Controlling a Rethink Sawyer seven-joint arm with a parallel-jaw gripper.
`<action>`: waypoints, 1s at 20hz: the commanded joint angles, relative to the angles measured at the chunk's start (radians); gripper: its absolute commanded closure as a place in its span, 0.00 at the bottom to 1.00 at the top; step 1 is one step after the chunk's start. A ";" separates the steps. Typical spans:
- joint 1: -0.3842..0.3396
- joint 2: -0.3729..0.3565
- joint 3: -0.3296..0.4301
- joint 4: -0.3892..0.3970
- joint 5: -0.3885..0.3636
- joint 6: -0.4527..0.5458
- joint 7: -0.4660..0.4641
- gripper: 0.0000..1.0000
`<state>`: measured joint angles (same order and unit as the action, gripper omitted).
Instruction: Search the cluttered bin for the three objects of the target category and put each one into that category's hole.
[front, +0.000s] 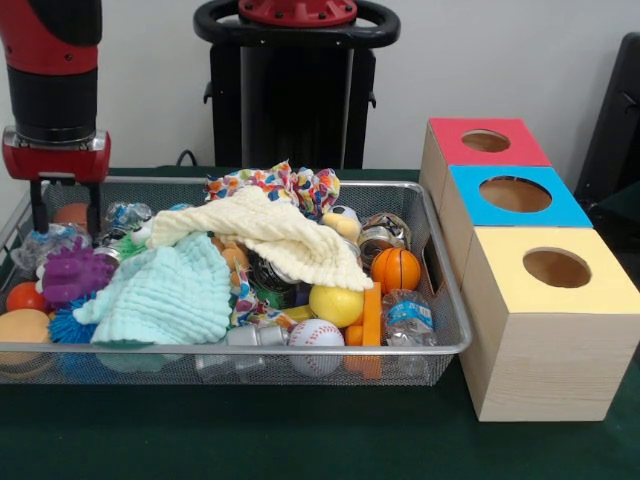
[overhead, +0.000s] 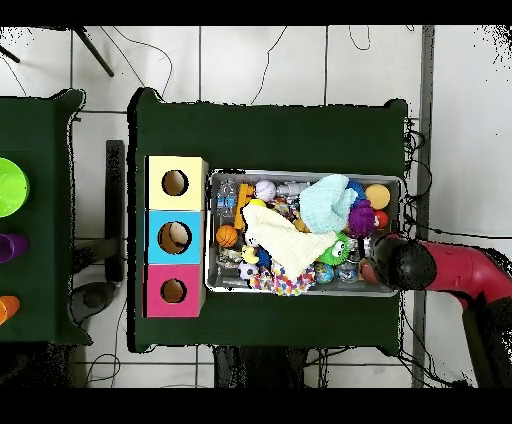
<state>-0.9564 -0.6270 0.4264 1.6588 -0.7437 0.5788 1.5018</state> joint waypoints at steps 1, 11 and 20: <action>-0.002 0.057 -0.039 0.011 -0.059 0.063 -0.093 0.00; 0.006 0.103 -0.049 -0.002 -0.080 0.016 -0.065 0.00; 0.011 0.107 -0.052 0.000 -0.077 0.011 -0.056 0.00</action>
<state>-0.9474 -0.6208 0.4212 1.6513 -0.7433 0.5784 1.5018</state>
